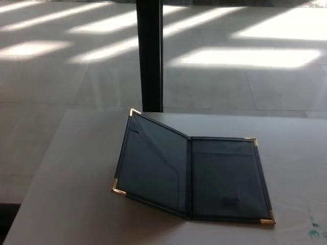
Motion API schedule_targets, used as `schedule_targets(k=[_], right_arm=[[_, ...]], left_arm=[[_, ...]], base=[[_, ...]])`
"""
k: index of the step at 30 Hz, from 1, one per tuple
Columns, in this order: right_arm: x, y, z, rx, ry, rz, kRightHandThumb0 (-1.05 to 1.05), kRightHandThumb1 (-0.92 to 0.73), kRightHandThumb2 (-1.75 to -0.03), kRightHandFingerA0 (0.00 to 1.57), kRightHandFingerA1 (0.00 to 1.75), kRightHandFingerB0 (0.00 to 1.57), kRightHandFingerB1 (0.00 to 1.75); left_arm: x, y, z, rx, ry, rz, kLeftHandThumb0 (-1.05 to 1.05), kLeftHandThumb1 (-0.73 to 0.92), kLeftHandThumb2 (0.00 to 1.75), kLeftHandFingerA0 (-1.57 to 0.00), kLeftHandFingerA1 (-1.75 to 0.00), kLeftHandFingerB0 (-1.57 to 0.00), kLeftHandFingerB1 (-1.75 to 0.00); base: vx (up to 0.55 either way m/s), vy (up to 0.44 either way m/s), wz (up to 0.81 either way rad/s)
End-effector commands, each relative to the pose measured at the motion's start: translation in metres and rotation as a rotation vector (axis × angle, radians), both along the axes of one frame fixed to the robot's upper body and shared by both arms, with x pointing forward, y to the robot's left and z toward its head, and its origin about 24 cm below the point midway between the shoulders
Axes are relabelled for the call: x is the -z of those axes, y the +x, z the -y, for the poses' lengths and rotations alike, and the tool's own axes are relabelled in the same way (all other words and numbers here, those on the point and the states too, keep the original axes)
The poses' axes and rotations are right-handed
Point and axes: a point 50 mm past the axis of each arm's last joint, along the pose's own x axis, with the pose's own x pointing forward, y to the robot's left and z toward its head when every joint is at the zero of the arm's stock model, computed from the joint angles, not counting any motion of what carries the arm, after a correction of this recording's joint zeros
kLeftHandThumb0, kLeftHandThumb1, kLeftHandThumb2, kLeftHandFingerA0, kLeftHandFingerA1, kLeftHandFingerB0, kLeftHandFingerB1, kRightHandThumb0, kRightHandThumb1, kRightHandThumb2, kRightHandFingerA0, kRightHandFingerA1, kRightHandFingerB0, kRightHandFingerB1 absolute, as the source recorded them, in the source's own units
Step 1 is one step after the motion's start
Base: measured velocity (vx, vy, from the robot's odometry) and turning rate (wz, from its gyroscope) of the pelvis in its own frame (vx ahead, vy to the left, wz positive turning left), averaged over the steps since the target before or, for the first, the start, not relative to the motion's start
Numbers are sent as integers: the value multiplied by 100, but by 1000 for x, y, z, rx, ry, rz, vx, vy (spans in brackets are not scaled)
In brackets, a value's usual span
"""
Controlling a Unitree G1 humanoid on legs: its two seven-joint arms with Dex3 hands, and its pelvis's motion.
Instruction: The robot uses its left hand to push the cover of the diary kept in the middle of the desk to close it
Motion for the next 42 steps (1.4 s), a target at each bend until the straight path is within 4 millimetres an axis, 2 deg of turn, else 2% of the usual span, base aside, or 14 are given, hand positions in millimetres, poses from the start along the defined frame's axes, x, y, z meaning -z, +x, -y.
schedule_targets(k=[1,5,6,7,10,11,14,16,18,21,25,26,27,42], right_arm=[[-31,-10,28,242,108,297,-93,-92,-71,57,92,60,75],[-32,-10,29,228,110,299,-93,-92,-74,56,89,53,71],[-32,-10,28,234,112,304,-93,-92,-71,57,90,57,73],[-33,-9,29,236,109,298,-80,-71,-122,62,87,58,75],[-33,-8,27,225,111,298,-84,-76,-127,63,88,55,74],[-33,-9,27,226,123,304,-93,-92,-71,55,92,54,73],[-32,-8,29,242,123,296,-93,-92,-70,62,92,61,72],[-31,-8,29,248,125,300,-93,-92,-70,61,92,61,72],[-32,-7,30,236,116,288,-93,-92,-72,63,91,62,74],[-33,-7,30,239,112,291,-95,-92,-68,63,92,66,73],[-34,-5,31,238,115,287,-92,-92,-71,64,90,63,71],[-34,-5,31,250,108,285,-83,-73,-124,65,85,66,73],[-34,-5,31,236,106,291,-91,-92,-71,66,91,67,73],[-35,-1,34,248,112,296,-93,-92,-70,67,90,67,71]], left_arm=[[-26,0,-34,-367,-90,167,-77,91,72,-54,-57,-38,-46],[-26,0,-35,-404,-100,184,-78,91,72,-54,-57,-36,-46],[-27,0,-35,-406,-108,207,-66,76,118,-52,-69,-15,-48],[-29,1,-35,-412,-111,226,-78,92,73,-47,-57,-34,-46],[-47,11,-43,-414,-29,289,-77,92,77,-53,-60,-49,-54],[-52,14,-44,-414,-3,303,-74,92,74,-54,-56,-43,-49],[-76,32,-42,-346,106,366,-75,77,108,-46,-57,-40,-55],[-94,49,-36,-286,131,437,-78,92,72,-52,-46,-41,-43],[-118,72,-16,-161,224,500,-76,77,110,-51,-58,-41,-55],[-137,92,6,-44,283,552,-75,92,77,-61,-48,-47,-45],[-162,117,49,150,315,644,-84,92,79,-59,-49,-42,-44],[-170,123,71,254,313,691,-79,92,76,-60,-49,-48,-47],[-170,125,80,294,310,692,-88,92,80,-63,-50,-49,-47],[-158,123,121,490,238,635,-89,91,75,-58,-51,-47,-49]], base=[[0,0,0],[0,0,0],[0,0,0],[0,0,0],[0,0,0],[0,0,0],[0,0,0],[0,0,0],[0,0,0],[0,0,0],[0,0,0],[0,0,0],[0,0,0],[0,0,0]])
